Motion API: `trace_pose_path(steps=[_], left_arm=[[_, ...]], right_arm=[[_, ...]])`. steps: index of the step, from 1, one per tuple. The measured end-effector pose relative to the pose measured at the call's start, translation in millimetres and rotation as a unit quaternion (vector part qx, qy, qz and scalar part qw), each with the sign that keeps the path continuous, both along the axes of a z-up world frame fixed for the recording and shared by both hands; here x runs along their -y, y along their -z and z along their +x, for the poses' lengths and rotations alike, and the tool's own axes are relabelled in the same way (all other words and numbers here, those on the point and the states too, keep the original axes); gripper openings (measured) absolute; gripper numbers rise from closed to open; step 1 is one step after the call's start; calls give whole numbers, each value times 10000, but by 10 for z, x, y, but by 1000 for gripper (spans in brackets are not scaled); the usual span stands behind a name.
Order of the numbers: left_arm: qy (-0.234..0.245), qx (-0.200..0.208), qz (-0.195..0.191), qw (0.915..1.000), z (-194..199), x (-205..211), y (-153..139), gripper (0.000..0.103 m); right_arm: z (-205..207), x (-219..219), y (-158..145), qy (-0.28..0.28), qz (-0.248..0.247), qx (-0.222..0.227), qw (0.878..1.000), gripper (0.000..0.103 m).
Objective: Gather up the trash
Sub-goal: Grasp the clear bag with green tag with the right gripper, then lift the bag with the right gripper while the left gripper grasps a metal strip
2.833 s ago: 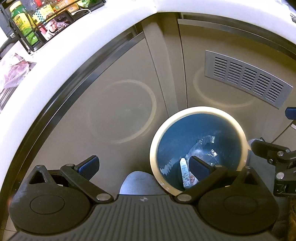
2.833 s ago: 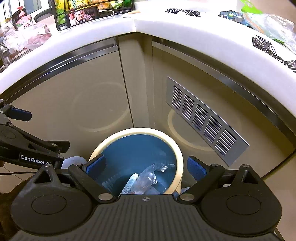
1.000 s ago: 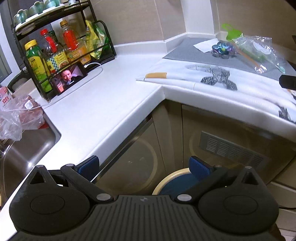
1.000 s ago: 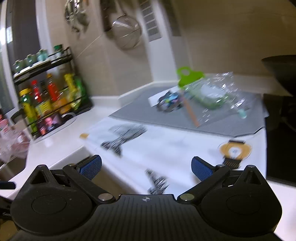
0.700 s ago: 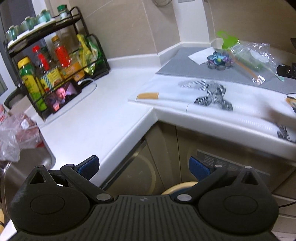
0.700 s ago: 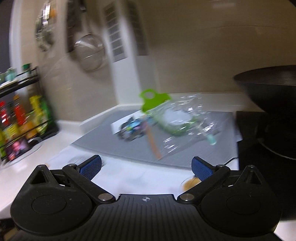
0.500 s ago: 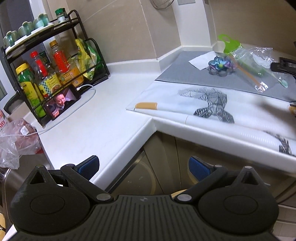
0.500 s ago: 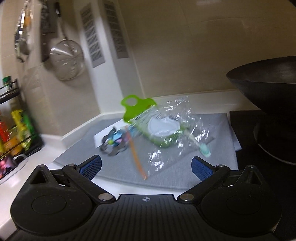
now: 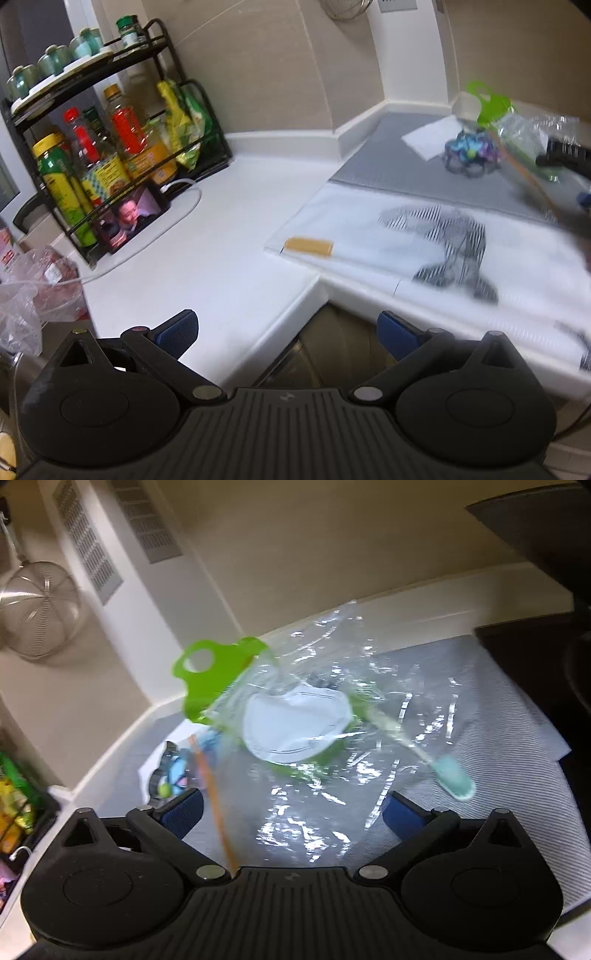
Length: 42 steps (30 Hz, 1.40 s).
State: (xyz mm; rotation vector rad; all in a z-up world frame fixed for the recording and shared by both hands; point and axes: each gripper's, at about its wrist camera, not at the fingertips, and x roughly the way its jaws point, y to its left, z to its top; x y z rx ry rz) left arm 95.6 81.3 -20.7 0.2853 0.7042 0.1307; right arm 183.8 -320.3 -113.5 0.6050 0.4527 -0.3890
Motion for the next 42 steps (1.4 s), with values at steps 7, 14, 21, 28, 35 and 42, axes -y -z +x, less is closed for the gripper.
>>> trace_pose_path(steps=[7, 14, 21, 28, 35, 42], left_arm=[[504, 277, -28, 9983, 529, 543, -140, 103], [1423, 51, -495, 9886, 1368, 1252, -31, 103], [1438, -426, -1301, 9801, 2130, 1685, 128, 103], [926, -618, -2086, 9717, 2655, 1864, 212, 103], [847, -926, -2008, 9716, 2849, 1969, 407, 103], [552, -888, -2002, 9742, 2690, 1732, 393, 86]], right_arm=[[-158, 32, -14, 114, 72, 123, 9998, 16], [-268, -55, -167, 278, -544, 559, 9966, 11], [-217, 23, -124, 158, -362, 464, 9981, 11], [-192, 52, -134, 172, -263, 399, 9987, 11], [-189, 99, -151, 135, -189, 370, 9990, 11], [-185, 101, -153, 109, -198, 383, 9990, 11]])
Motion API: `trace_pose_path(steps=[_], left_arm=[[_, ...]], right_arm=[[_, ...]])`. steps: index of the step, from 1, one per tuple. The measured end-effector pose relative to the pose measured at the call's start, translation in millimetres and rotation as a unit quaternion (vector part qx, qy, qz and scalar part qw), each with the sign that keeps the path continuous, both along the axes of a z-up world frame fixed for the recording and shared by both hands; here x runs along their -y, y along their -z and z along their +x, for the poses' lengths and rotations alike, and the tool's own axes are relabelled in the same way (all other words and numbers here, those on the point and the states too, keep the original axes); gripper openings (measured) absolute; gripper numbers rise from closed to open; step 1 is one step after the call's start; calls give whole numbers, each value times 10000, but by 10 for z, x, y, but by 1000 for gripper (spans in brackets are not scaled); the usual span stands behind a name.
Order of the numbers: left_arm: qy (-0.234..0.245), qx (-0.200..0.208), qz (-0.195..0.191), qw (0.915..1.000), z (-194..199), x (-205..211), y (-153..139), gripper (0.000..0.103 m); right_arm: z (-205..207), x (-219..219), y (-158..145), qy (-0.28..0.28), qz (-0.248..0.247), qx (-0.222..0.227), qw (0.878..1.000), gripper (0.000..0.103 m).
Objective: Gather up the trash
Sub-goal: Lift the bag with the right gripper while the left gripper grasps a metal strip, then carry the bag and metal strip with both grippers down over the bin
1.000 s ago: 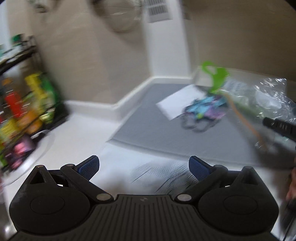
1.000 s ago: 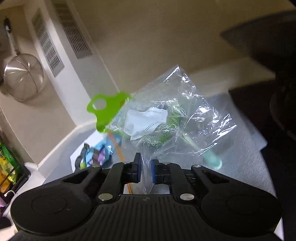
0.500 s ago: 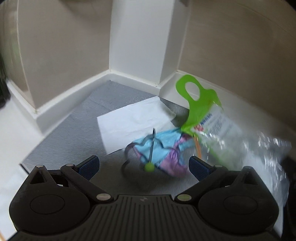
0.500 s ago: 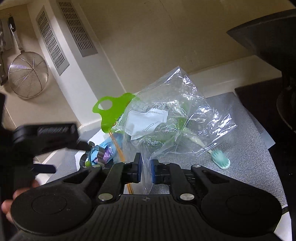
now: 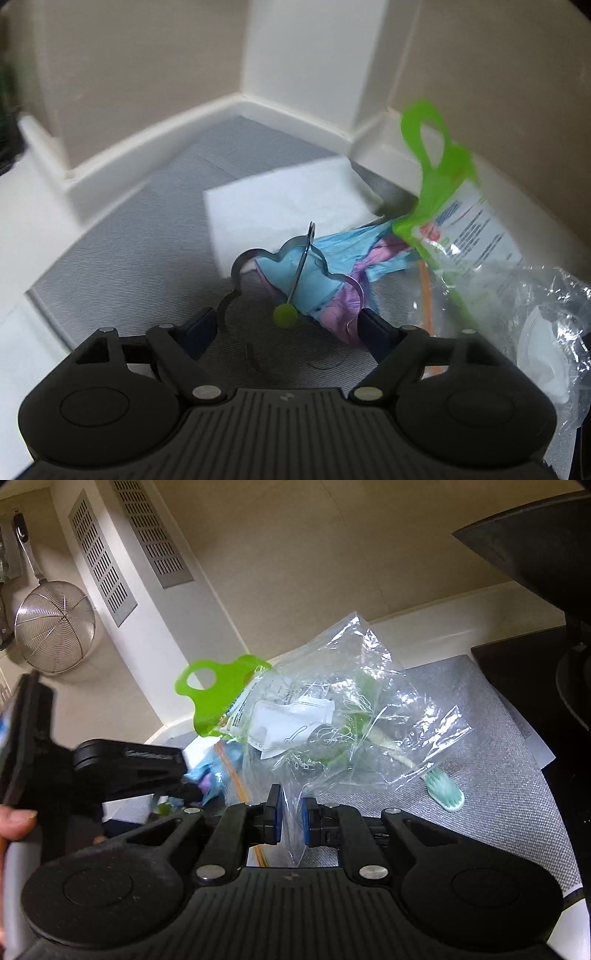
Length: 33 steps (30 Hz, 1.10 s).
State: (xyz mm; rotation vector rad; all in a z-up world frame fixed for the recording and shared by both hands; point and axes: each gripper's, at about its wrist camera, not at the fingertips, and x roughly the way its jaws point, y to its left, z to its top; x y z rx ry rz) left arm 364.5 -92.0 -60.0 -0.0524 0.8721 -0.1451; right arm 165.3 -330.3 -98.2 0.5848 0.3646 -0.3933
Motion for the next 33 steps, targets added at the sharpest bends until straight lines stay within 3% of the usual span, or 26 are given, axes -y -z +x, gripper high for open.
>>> trace_pose_path(steps=[6, 15, 18, 22, 27, 33], left_arm=[[34, 129, -138, 9998, -360, -365, -181, 83], [-97, 675, 410, 9968, -1035, -691, -374, 81], [-104, 801, 372, 9960, -1205, -781, -460, 81], [-117, 1138, 295, 9930, -1610, -961, -667, 81], [-200, 1662, 642, 9838, -2191, -1164, -829, 81], [-398, 1849, 722, 9793, -2910, -1590, -908, 81]], right_arm=[[-27, -5, 9, -15, -15, 43, 10000, 11], [-105, -105, -35, -324, -253, 426, 9982, 10], [-160, -132, -62, -402, -306, 662, 9965, 10], [-212, -186, -105, -526, -473, 917, 9933, 10], [-220, -243, -118, -679, -619, 934, 9914, 10], [-230, -351, -175, -904, -951, 1052, 9858, 10]])
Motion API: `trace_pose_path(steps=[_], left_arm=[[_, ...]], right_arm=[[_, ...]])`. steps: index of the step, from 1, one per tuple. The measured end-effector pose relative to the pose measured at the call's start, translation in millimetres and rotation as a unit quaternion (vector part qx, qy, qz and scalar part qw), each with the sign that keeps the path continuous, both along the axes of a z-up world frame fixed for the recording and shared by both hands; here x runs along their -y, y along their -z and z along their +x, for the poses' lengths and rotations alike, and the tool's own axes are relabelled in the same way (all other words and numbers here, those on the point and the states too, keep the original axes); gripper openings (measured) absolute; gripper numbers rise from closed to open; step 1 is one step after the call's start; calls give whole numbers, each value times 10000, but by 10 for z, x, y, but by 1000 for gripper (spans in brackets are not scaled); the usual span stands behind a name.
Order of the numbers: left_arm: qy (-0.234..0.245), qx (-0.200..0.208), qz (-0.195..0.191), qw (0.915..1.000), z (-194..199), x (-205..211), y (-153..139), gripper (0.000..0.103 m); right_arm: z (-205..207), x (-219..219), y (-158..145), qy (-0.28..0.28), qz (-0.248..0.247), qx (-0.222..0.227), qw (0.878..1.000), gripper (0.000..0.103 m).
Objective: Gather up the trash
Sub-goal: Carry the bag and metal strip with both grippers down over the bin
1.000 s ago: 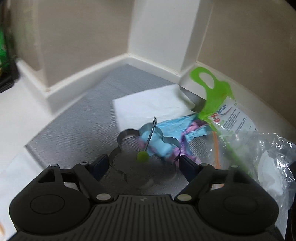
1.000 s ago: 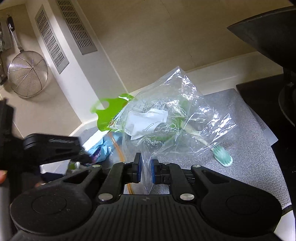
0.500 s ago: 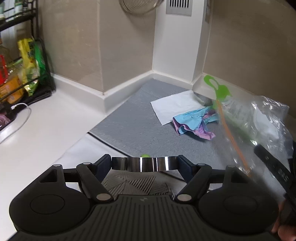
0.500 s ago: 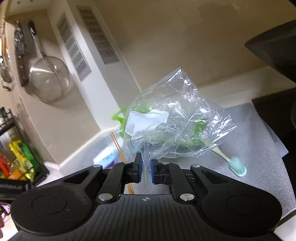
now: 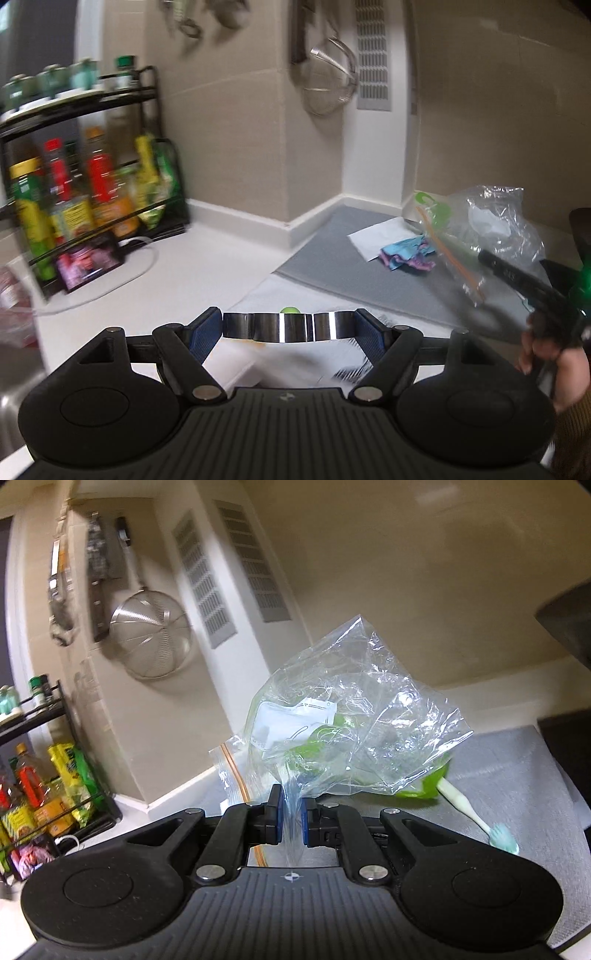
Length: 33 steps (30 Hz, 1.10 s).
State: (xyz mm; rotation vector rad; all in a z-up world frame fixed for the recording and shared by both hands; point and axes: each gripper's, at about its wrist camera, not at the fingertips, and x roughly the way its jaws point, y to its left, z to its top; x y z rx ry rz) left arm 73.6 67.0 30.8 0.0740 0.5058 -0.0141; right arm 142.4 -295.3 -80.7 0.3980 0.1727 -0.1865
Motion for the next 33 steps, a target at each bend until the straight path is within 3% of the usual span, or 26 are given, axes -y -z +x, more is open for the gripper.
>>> trace_pose_path(steps=[2, 6, 13, 18, 26, 33], left_arm=[[-66, -14, -67, 10000, -206, -160, -9, 81], [-171, -43, 7, 9998, -551, -396, 50, 82], [-426, -238, -50, 9988, -976, -696, 266, 82], [-496, -438, 16, 9978, -1216, -806, 457, 82], [-352, -541, 376, 9972, -1593, -813, 774, 82], [-480, -958, 504, 9930, -1692, -807, 1046, 82]], right_arm=[[-7, -81, -43, 43, -277, -7, 9996, 10], [-171, -288, -192, -130, -281, 17, 9995, 10], [-956, -984, -531, -1128, -601, 345, 9912, 10], [-1519, -1489, -573, -1846, -770, 238, 9795, 10], [-2069, -2123, -278, -2572, -1241, -541, 9568, 10], [-2121, -2356, 254, -2690, -1317, -2056, 9317, 10]])
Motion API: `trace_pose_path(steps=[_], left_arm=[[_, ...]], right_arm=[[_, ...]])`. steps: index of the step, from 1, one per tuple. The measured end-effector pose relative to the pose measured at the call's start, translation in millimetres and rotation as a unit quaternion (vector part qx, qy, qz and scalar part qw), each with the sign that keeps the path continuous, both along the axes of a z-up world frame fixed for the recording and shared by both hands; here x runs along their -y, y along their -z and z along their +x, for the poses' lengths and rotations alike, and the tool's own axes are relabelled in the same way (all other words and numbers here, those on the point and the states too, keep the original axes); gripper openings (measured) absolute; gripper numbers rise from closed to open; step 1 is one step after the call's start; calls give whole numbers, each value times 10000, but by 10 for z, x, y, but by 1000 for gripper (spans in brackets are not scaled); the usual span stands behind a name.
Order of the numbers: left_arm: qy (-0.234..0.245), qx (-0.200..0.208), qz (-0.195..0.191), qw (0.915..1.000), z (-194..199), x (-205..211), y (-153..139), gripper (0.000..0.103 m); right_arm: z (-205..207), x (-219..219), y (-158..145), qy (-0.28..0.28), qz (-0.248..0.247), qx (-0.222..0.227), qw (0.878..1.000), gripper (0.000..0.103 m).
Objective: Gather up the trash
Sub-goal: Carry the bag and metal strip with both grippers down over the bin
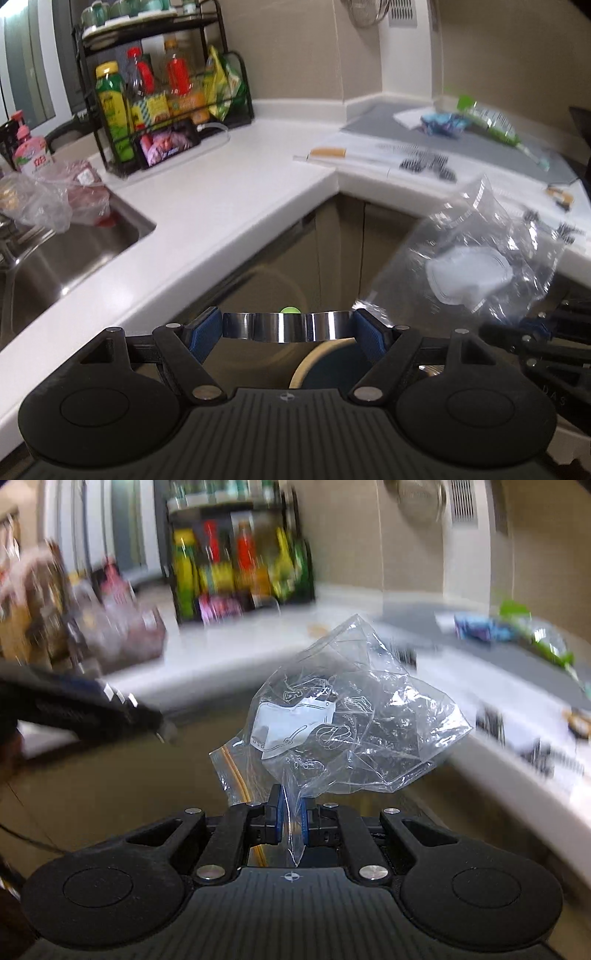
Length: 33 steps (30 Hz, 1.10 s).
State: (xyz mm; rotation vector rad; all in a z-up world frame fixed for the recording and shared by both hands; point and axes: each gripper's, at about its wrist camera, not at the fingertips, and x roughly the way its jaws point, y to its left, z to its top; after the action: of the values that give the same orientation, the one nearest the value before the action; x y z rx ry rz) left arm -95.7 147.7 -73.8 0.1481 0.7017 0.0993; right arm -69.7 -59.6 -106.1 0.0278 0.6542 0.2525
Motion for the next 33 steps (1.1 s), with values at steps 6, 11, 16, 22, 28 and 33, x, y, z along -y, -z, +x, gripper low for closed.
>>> trace_pose_path(steps=[6, 11, 16, 22, 28, 33], left_arm=[[-22, -391, -46, 9992, 10, -23, 183, 82], [-25, -464, -92, 9989, 31, -40, 215, 82], [-16, -530, -134, 9985, 61, -40, 238, 82], [9, -590, -114, 9982, 99, -13, 262, 82], [43, -653, -93, 9978, 132, -6, 284, 82], [63, -703, -81, 9975, 149, 14, 302, 82]], right_arm=[[-6, -44, 93, 70, -144, -437, 9989, 10], [-1, -112, 113, -33, -277, -472, 9985, 10], [57, -126, 141, -90, -313, -553, 9979, 10], [106, -112, 180, -93, -296, -664, 9973, 10], [139, -87, 215, -100, -271, -733, 9969, 10], [154, -79, 245, -105, -253, -786, 9965, 10]])
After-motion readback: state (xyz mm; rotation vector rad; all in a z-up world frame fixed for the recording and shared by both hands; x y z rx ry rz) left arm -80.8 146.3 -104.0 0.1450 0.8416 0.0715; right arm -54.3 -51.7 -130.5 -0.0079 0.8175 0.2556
